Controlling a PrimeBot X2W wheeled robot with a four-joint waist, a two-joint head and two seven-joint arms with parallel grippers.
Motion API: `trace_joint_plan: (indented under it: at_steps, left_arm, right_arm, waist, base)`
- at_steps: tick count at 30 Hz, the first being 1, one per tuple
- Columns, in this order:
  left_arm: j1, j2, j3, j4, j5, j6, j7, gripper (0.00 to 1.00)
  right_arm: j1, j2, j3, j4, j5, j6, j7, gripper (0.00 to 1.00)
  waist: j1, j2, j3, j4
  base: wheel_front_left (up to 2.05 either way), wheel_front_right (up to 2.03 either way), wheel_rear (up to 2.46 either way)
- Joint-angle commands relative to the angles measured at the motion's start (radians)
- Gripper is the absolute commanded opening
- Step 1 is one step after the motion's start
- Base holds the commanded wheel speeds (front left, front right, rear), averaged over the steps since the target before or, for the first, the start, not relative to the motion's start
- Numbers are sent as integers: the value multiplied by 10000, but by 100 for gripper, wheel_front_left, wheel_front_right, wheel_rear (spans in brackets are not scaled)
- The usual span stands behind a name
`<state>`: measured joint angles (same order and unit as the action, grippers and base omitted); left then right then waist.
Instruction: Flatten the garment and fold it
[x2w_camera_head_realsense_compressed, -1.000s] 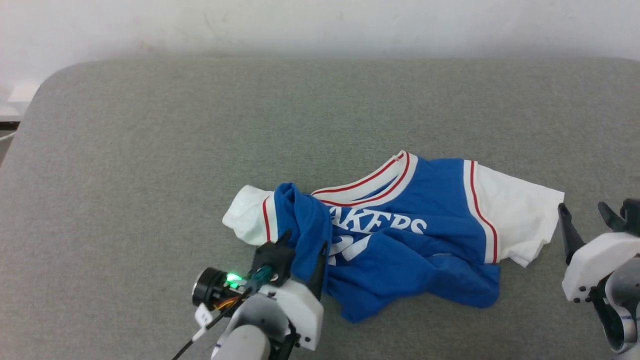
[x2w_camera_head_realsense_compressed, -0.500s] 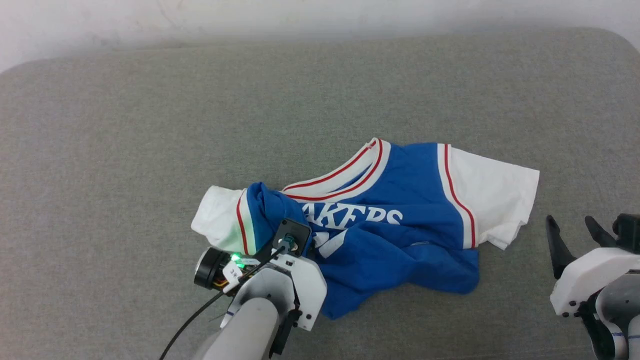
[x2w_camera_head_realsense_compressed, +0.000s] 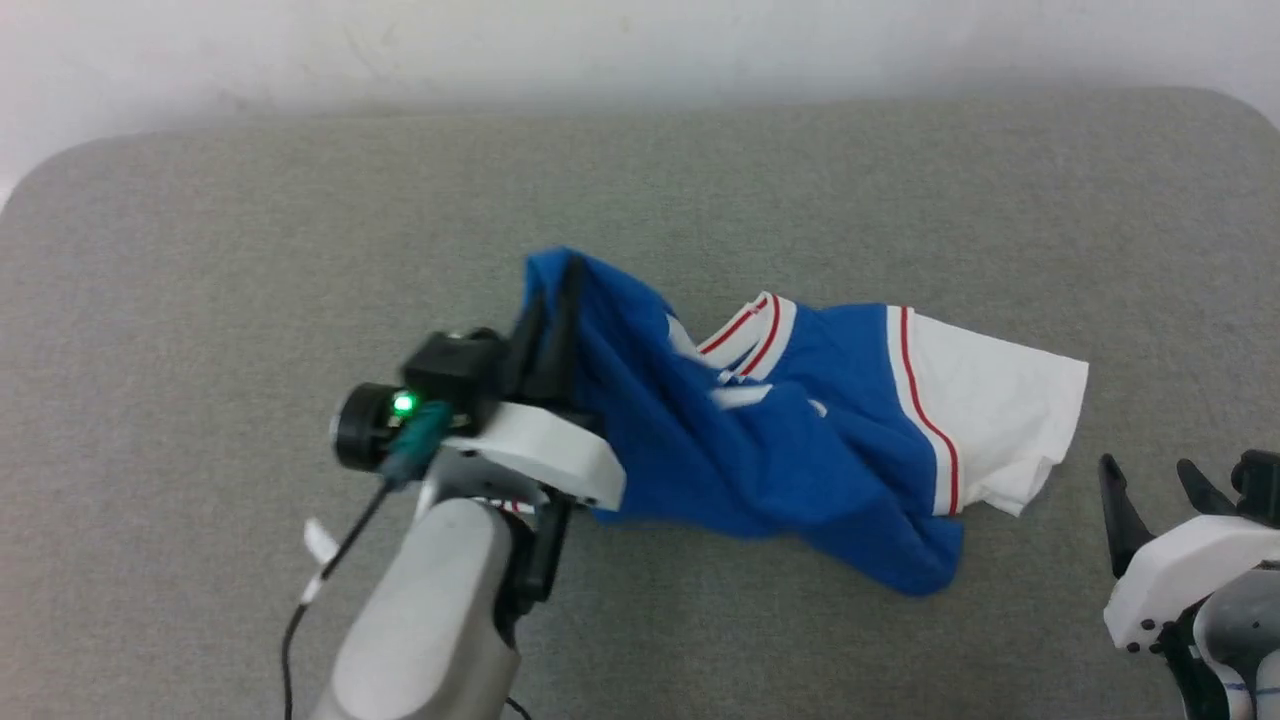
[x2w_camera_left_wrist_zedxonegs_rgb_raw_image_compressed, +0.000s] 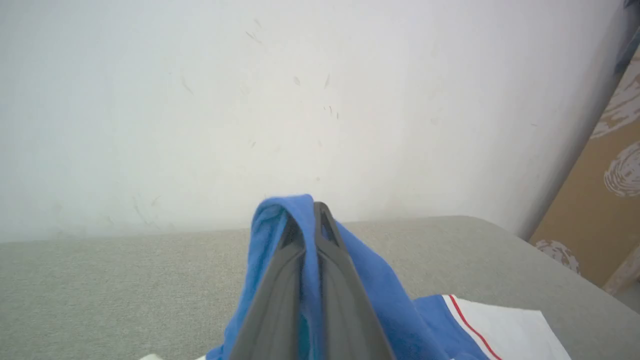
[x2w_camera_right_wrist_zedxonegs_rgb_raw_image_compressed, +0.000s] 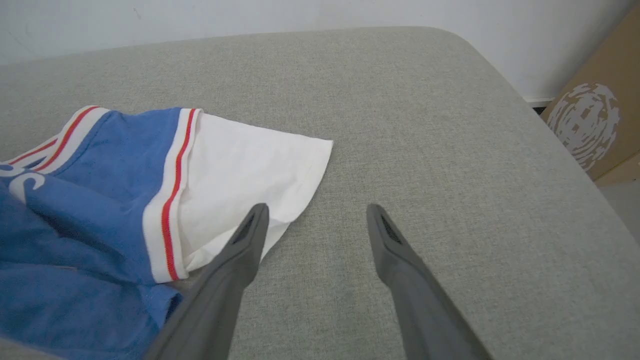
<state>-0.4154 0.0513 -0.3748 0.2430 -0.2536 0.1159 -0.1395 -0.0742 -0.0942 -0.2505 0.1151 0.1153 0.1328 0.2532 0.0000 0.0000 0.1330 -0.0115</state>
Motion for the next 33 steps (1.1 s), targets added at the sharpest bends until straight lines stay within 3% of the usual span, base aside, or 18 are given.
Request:
trace_joint_plan:
  at_steps: [1,5,10,15,20,22,25,29,33]
  left_arm:
    - [251,4,347,-366,-273,263,-459,0]
    - [1428,101,1168,-823,-849,731,-814,0]
    - [3222,491,1529,-447,-1228,927,-578,0]
    - [4318,810,1151,551,-1243,1023,819,0]
    - [4464,835,487,994,-1268,791,2417,0]
    - [4297,834,428,788,-1201,757,2305,100]
    - [4045,900,437,267,-1019,793,1870,100]
    - [3716,1135,436,-1045,-424,1161,1367,100]
    - [3293,1517,332,-2373,-172,1144,2117,100]
  right_arm:
    - [192,61,-23,45,-31,-21,-71,100]
    - [341,120,-82,117,-12,-21,-79,100]
    - [446,178,-92,228,-42,-21,-61,100]
    - [427,193,-88,344,-115,-21,-31,100]
    - [446,220,-34,465,-156,-21,-19,100]
    - [465,231,-16,514,-169,-21,-24,100]
    - [474,244,9,556,-178,-21,-23,100]
    - [475,257,21,542,-199,-21,-18,100]
    - [436,276,76,518,-193,-21,-38,100]
  waist:
    - [0,0,-152,261]
    - [0,0,-195,580]
    - [0,0,-230,857]
    - [0,0,-303,1030]
    - [0,0,-442,1117]
    - [0,0,-501,1128]
    - [0,0,-573,1112]
    - [0,0,-621,1031]
    - [0,0,-508,837]
  base:
    - [0,0,0]
    - [0,0,0]
    - [0,0,0]
    - [0,0,0]
    - [0,0,0]
    - [0,0,0]
    - [0,0,0]
    - [0,0,0]
    - [0,0,0]
